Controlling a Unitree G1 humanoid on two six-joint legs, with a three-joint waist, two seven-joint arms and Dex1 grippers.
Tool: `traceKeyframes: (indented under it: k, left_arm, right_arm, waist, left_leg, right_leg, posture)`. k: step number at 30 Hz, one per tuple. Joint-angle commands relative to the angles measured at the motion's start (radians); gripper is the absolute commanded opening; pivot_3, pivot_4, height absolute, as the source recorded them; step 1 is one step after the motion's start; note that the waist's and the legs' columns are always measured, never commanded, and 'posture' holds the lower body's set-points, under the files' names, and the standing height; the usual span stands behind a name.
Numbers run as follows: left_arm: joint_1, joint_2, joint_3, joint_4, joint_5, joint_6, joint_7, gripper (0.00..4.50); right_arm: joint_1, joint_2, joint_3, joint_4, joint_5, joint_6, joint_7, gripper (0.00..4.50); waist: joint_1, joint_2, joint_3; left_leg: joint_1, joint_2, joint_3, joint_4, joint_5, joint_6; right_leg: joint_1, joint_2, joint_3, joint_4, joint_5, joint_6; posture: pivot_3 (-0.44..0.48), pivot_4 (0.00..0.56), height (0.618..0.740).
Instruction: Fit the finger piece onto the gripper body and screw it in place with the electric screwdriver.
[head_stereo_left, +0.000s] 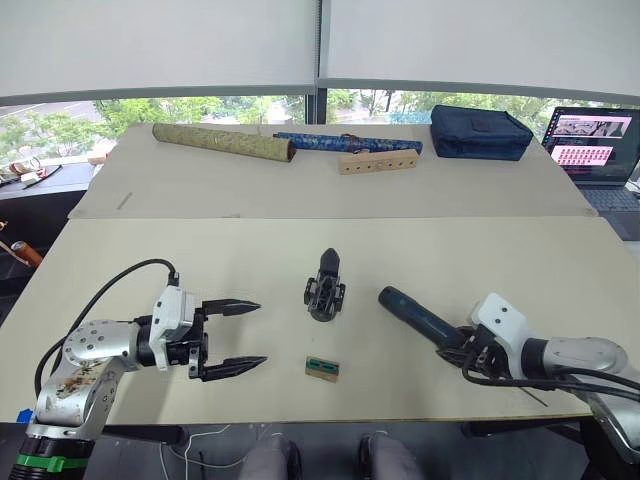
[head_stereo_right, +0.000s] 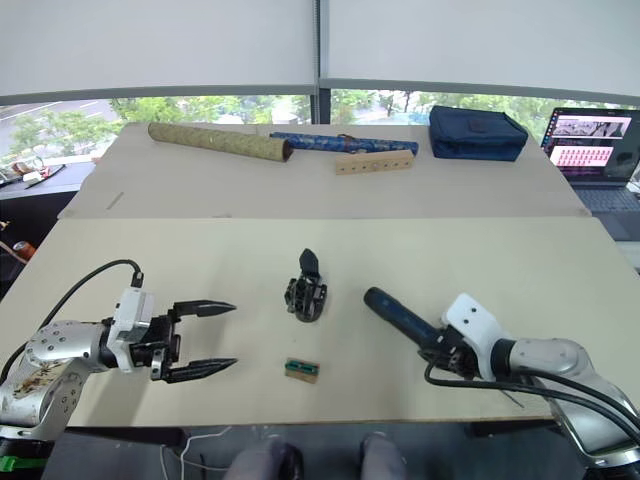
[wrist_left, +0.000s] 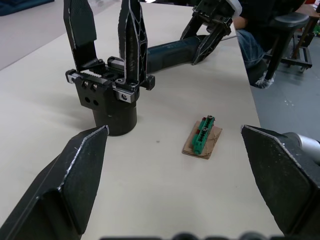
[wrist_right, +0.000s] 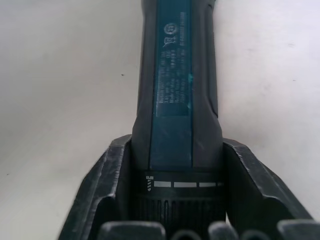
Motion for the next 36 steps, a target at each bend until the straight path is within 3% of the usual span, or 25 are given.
traceKeyframes:
  k: [1, 2, 3, 10, 12, 15, 20, 23, 29, 36]
  left_arm:
    - [0.002, 0.006, -0.004, -0.031, -0.017, 0.014, 0.001, 4.5]
    - [0.002, 0.004, -0.004, -0.036, -0.025, 0.022, 0.003, 4.5]
    - [0.002, 0.002, -0.004, -0.041, -0.031, 0.032, 0.005, 4.5]
    - [-0.014, 0.0, -0.042, -0.042, -0.011, 0.033, -0.011, 4.5]
    - [-0.022, -0.002, -0.056, -0.042, -0.003, 0.025, -0.013, 4.5]
    - [-0.031, -0.007, -0.075, -0.04, 0.007, 0.014, -0.01, 4.5]
    - [-0.04, -0.014, -0.101, -0.029, 0.013, 0.005, -0.015, 4.5]
    - [-0.049, -0.013, -0.108, -0.028, 0.014, 0.006, -0.013, 4.5]
    - [-0.046, -0.008, -0.107, -0.029, 0.013, 0.014, -0.013, 4.5]
    - [-0.023, 0.002, -0.094, -0.051, 0.005, 0.034, -0.005, 4.5]
  right_arm:
    - [-0.011, -0.034, -0.05, -0.041, 0.027, 0.01, 0.039, 4.0]
    - [-0.018, -0.05, -0.055, -0.046, 0.029, 0.015, 0.053, 4.39]
    - [-0.025, -0.073, -0.058, -0.054, 0.04, 0.039, 0.069, 4.45]
    - [-0.162, -0.27, -0.045, -0.111, 0.148, 0.245, 0.192, 4.45]
    - [-0.226, -0.344, -0.009, -0.127, 0.181, 0.4, 0.191, 4.45]
    - [-0.411, -0.491, 0.163, -0.192, 0.196, 0.624, 0.225, 4.45]
    - [-0.713, -0.403, 0.413, -0.154, 0.185, 0.778, 0.217, 4.45]
    - [-0.791, -0.414, 0.6, -0.11, 0.074, 0.723, 0.232, 4.45]
    - [-0.917, -0.288, 0.746, -0.032, 0.029, 0.767, 0.213, 4.45]
    - [-0.971, -0.223, 0.867, 0.028, -0.013, 0.766, 0.199, 4.45]
  waist:
    - [0.0, 0.0, 0.0]
    - [0.0, 0.0, 0.0]
    - [0.0, 0.0, 0.0]
    - [0.0, 0.0, 0.0]
    - [0.0, 0.0, 0.0]
    - [-0.002, 0.001, 0.0]
    - [-0.013, -0.001, 0.0]
    - [-0.014, 0.0, 0.0]
    - [-0.023, 0.0, 0.0]
    - [-0.022, 0.0, 0.0]
  left_leg:
    - [0.0, 0.0, 0.0, 0.0, 0.0, 0.0]
    - [0.0, 0.0, 0.0, 0.0, 0.0, 0.0]
    - [0.0, 0.0, 0.0, 0.0, 0.0, 0.0]
    - [0.0, 0.0, 0.0, 0.0, -0.003, 0.005]
    - [0.0, 0.001, -0.001, 0.0, -0.003, 0.005]
    - [-0.001, 0.001, -0.001, 0.0, -0.003, 0.005]
    - [-0.002, 0.001, -0.003, 0.0, -0.004, 0.006]
    - [-0.003, 0.001, -0.002, 0.0, -0.002, 0.003]
    - [-0.01, 0.001, -0.003, 0.006, 0.0, 0.0]
    - [-0.012, 0.001, -0.003, 0.009, 0.0, 0.0]
  right_leg:
    - [0.0, 0.0, 0.0, 0.0, 0.0, 0.0]
    - [0.0, 0.0, 0.0, 0.0, 0.0, 0.0]
    - [0.0, 0.0, 0.0, 0.0, 0.0, 0.0]
    - [0.0, 0.0, 0.0, 0.0, 0.0, 0.0]
    - [0.0, 0.0, -0.001, 0.0, 0.0, -0.001]
    - [-0.001, -0.002, -0.001, 0.0, 0.0, -0.001]
    - [-0.002, -0.003, -0.003, -0.001, 0.0, -0.003]
    - [-0.004, -0.004, -0.003, -0.001, 0.001, -0.003]
    - [-0.008, -0.004, -0.005, 0.001, 0.001, -0.003]
    - [-0.008, -0.004, -0.007, 0.002, 0.001, -0.002]
  posture:
    - [0.0, 0.15, 0.74]
    - [0.0, 0.15, 0.74]
    - [0.0, 0.15, 0.74]
    - [0.0, 0.15, 0.74]
    - [0.0, 0.15, 0.74]
    - [0.0, 0.15, 0.74]
    - [0.0, 0.15, 0.74]
    - [0.0, 0.15, 0.74]
    - [0.0, 0.15, 0.74]
    - [0.0, 0.15, 0.74]
